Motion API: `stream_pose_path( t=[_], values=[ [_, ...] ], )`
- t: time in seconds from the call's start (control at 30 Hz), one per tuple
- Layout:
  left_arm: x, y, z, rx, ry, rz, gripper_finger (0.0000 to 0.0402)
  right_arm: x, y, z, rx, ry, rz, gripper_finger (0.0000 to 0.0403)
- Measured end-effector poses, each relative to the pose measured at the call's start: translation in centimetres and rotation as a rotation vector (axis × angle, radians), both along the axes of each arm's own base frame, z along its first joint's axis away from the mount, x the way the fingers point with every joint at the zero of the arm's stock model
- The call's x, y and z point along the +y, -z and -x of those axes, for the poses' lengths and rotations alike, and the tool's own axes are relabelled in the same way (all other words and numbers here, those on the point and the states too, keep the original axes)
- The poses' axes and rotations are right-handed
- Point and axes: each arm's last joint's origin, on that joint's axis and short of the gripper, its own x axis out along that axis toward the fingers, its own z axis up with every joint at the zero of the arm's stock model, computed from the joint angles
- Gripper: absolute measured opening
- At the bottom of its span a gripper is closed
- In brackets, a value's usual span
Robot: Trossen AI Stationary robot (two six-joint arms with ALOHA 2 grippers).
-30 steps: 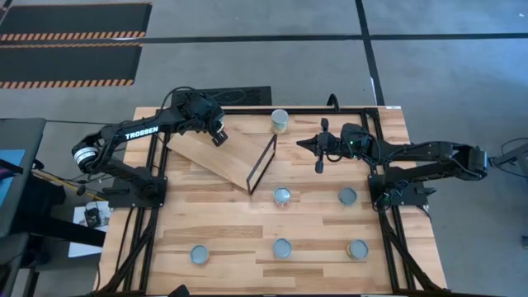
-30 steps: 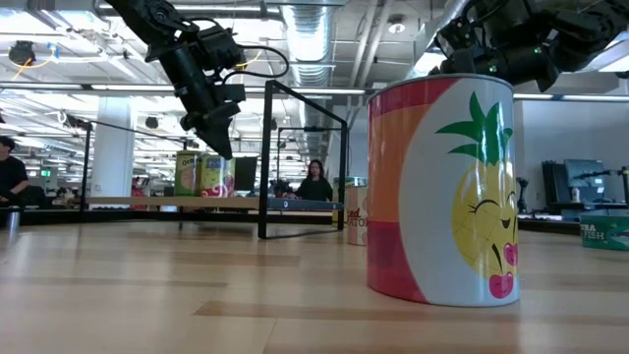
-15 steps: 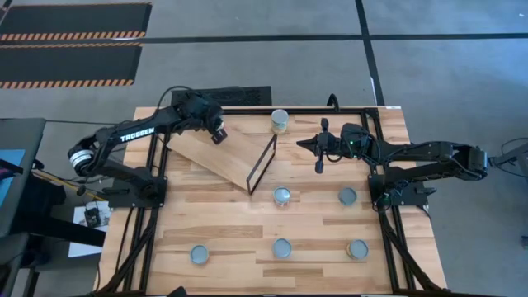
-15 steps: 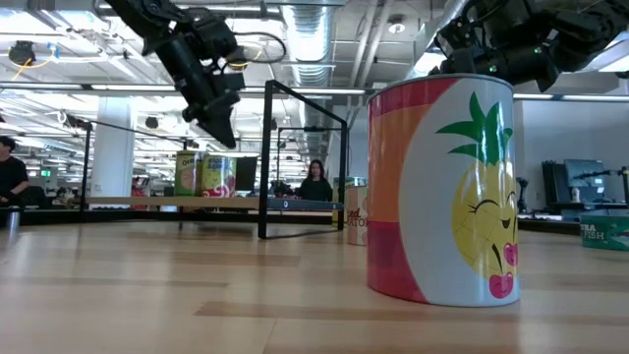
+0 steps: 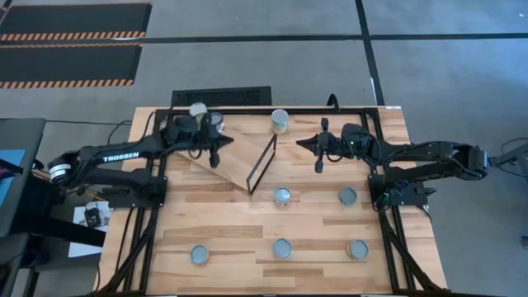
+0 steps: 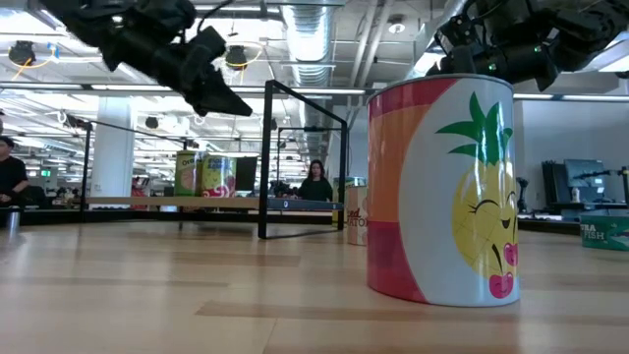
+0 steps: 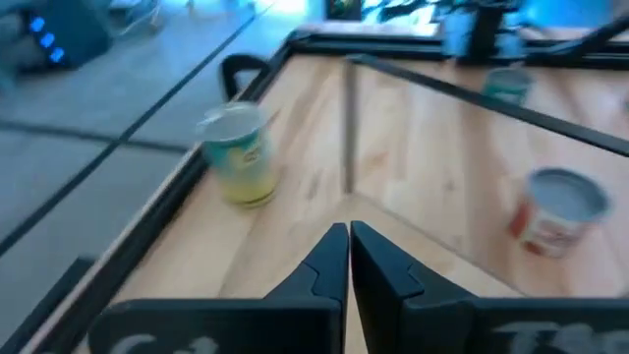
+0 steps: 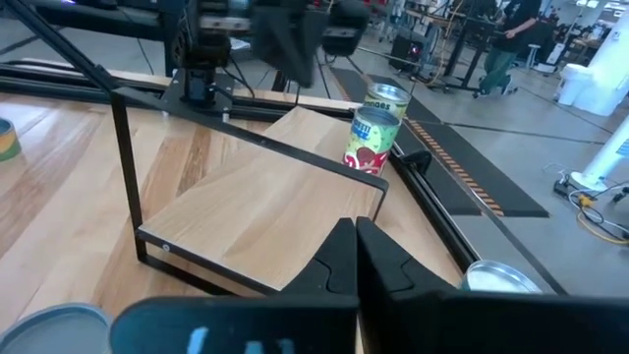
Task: Pick and place cans onto a shelf
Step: Put the canned diced tomatoes on the shelf
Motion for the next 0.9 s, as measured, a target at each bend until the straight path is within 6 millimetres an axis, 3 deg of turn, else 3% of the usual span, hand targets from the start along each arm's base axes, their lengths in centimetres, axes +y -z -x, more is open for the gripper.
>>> stream_pose_path(
  t=[0.23,0.4,0.6,0.9],
  values=[
    [-3.1,2.8,0.5,-0.117,0.119,-0.03,0.0006,1.8,-1.3,-1.1,0.023,0.018,0.019,0.0007],
    [-4.4,3.7,0.7,-0.163,0.173,-0.03,0.0006,4.4,-1.6,-1.7,0.123,-0.028,-0.042,0.0007],
    [-4.9,4.1,0.8,-0.181,0.188,-0.016,0.0006,8.4,-0.6,-1.8,0.233,-0.042,-0.158,0.0017],
    [-4.9,4.1,0.8,-0.18,0.193,-0.006,0.0006,12.6,2.3,-3.5,0.341,-0.009,-0.286,0.0083]
  ],
)
